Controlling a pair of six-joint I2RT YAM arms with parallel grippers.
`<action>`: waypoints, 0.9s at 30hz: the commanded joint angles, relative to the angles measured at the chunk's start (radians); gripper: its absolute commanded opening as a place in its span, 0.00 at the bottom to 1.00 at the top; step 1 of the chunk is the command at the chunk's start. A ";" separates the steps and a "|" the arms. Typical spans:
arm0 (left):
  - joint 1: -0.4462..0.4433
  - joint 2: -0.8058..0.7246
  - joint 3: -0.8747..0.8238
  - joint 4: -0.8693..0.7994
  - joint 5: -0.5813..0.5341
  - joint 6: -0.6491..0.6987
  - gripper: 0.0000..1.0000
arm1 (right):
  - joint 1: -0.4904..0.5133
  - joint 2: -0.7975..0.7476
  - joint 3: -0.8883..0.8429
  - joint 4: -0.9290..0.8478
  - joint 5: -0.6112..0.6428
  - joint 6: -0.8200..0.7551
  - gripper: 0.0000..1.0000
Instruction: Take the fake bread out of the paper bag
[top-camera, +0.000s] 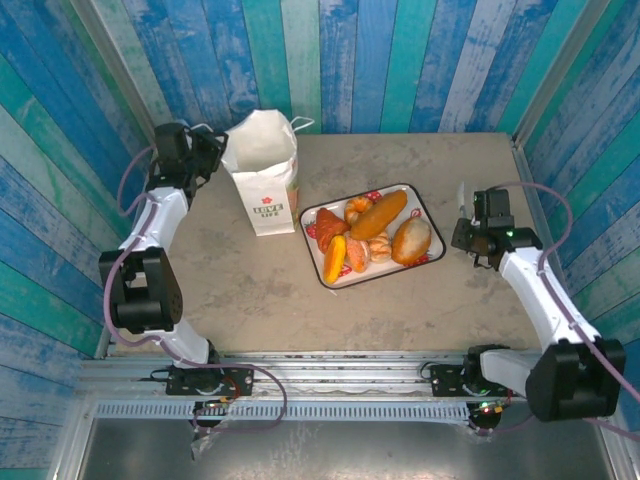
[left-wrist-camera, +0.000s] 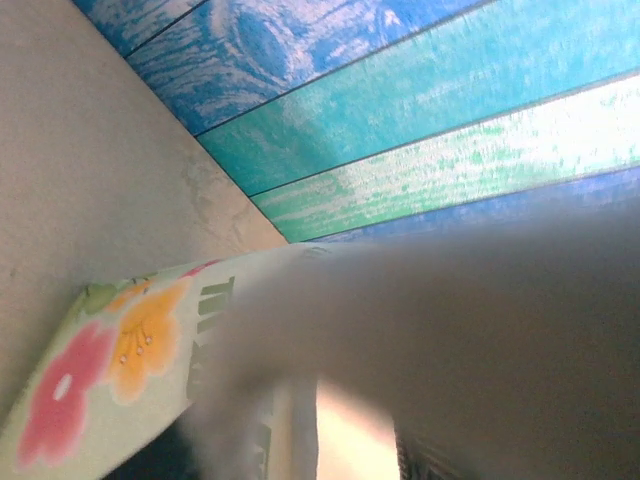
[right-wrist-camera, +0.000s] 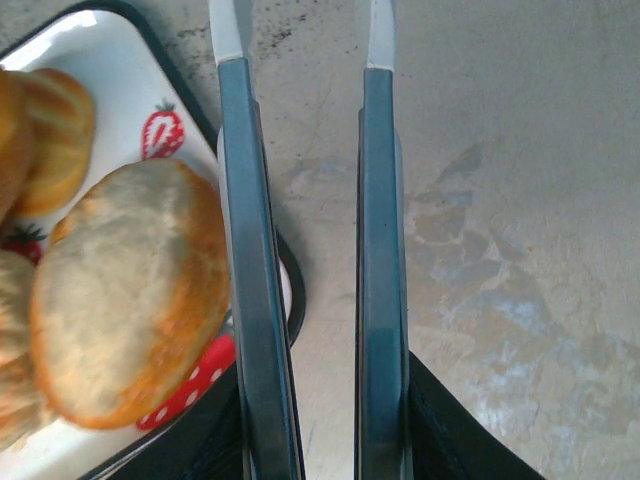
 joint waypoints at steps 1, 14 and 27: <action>0.003 -0.005 0.005 0.020 0.016 0.011 0.56 | -0.033 0.061 0.000 0.127 -0.035 -0.069 0.38; 0.004 -0.222 -0.051 -0.077 -0.088 0.127 0.95 | -0.116 0.398 0.100 0.101 -0.027 -0.171 0.45; 0.004 -0.447 -0.131 -0.120 -0.076 0.208 0.94 | -0.157 0.568 0.136 0.032 -0.019 -0.175 0.48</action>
